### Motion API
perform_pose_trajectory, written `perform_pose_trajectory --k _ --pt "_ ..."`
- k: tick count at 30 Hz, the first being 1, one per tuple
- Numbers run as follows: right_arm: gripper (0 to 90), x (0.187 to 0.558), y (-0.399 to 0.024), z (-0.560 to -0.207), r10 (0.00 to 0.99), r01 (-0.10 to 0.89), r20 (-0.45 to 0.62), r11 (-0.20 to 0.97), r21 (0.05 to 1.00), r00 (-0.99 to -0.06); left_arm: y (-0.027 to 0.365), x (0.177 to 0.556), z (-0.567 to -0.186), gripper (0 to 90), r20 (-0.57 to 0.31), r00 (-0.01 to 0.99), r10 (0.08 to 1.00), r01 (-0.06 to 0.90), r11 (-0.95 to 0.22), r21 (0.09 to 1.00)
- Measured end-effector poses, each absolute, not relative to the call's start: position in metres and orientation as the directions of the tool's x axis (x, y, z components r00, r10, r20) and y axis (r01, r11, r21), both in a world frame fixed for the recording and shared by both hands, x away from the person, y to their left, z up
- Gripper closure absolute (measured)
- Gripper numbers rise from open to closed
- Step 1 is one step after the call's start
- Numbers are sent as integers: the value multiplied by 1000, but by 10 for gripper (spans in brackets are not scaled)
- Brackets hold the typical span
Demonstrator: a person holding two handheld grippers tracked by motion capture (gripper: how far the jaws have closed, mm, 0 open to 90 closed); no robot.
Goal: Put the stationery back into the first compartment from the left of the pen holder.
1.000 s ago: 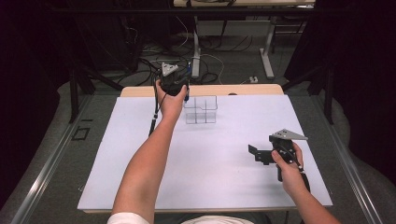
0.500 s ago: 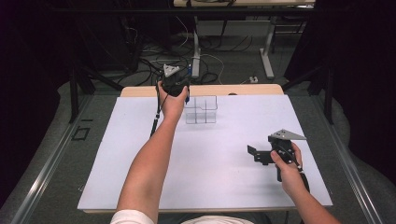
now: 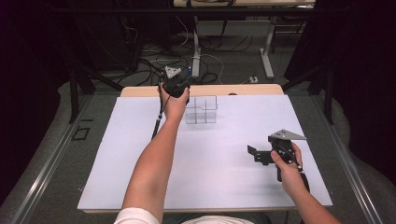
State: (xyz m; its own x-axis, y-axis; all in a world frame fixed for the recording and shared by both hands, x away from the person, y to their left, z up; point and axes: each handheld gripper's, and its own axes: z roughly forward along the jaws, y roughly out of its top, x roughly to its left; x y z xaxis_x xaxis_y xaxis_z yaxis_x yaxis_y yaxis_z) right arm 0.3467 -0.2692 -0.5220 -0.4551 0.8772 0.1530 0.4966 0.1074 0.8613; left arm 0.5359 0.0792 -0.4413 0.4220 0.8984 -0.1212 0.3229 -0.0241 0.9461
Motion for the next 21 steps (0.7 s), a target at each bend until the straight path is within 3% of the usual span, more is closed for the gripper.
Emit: perform_pose_trajectory --k 21 --pt "0 346 -268 -522 875 500 161 103 860 -456 73 534 -472 800 -118 417 901 367 -48 929"
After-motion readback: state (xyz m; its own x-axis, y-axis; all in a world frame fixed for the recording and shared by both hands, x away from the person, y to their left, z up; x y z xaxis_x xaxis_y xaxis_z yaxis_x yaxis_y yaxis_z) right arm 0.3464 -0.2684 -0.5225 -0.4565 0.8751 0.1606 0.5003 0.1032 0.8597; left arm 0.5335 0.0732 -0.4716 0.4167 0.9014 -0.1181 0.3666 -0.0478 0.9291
